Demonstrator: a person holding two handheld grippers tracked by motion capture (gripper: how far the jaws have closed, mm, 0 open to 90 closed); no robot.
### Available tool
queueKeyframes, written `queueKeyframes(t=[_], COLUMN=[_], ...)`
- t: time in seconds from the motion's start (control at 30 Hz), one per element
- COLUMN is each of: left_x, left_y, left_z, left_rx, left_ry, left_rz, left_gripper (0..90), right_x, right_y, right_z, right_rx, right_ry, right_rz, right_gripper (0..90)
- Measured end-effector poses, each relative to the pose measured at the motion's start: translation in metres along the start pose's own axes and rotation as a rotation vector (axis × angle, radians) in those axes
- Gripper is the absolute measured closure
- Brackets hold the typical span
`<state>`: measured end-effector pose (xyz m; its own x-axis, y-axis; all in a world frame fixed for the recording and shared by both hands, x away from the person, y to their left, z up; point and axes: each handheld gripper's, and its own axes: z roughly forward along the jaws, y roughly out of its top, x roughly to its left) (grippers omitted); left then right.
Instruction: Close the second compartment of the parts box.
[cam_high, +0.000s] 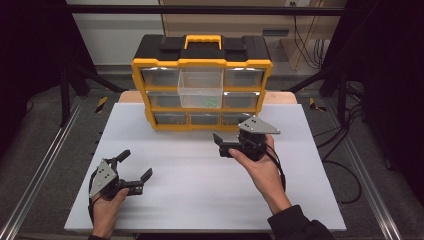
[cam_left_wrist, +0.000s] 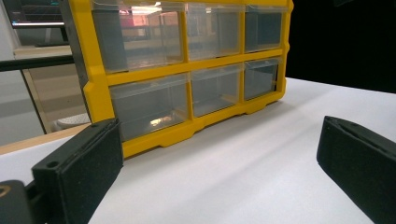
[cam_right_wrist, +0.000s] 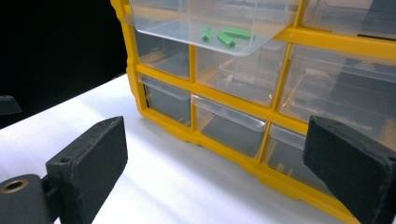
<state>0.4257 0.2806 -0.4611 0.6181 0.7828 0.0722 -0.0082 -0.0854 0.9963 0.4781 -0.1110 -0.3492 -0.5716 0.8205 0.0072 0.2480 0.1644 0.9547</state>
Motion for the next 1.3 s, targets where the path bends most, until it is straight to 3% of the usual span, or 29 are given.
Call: queueKeyframes(t=[0.27,0.6,0.97,1.17,1.3], left_x=[0.000,0.001,0.001,0.001,0.001], left_y=[0.000,0.000,0.000,0.000,0.000], left_z=[0.000,-0.001,-0.001,-0.001,-0.002], left_rx=[-0.002,-0.005,-0.006,-0.007,-0.008], left_ry=[0.003,0.004,0.007,0.007,0.008], left_rz=[0.002,-0.002,-0.002,-0.002,-0.003], left_gripper=[0.2,0.2,0.2,0.2,0.2], right_x=[0.006,0.009,0.014,0.015,0.017], right_y=[-0.004,0.000,0.010,0.017,0.020], right_z=[0.002,0.002,0.005,0.007,0.010], right_rx=[0.027,0.013,0.003,-0.008,-0.014], right_ry=[0.005,0.001,-0.005,-0.008,-0.006], right_rz=[-0.015,-0.039,-0.091,-0.108,-0.113], right_gripper=[13.6,36.6,76.1,88.1,90.0])
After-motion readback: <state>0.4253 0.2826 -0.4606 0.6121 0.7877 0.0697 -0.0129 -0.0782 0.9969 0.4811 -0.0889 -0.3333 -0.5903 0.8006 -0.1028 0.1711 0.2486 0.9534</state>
